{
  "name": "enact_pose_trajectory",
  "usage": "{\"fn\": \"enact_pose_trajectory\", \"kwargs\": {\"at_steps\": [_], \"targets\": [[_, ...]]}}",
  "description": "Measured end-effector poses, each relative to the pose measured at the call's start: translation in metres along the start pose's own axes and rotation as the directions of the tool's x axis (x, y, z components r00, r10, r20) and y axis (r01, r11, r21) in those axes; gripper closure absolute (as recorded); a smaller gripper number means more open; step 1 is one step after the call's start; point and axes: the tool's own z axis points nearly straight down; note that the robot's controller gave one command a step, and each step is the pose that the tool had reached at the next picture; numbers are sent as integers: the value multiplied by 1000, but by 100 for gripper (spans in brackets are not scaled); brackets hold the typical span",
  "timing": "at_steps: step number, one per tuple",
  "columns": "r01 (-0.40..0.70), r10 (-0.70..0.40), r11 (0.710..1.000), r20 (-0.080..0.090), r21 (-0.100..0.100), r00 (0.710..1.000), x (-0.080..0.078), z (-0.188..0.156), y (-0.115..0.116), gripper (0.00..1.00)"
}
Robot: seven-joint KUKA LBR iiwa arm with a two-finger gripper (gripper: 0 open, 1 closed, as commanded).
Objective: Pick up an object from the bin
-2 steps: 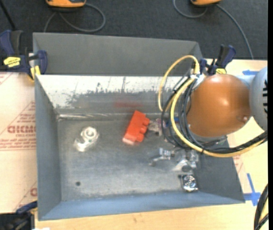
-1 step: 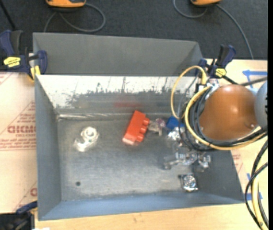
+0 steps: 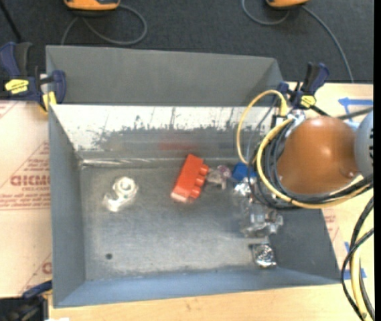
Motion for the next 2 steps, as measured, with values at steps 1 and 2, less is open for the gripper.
{"fn": "enact_pose_trajectory", "kwargs": {"at_steps": [1,2], "targets": [[488,-488,873,-3,5,873,-31,-86,-59,100],[491,-491,871,-4,7,871,-65,-194,-35,100]]}}
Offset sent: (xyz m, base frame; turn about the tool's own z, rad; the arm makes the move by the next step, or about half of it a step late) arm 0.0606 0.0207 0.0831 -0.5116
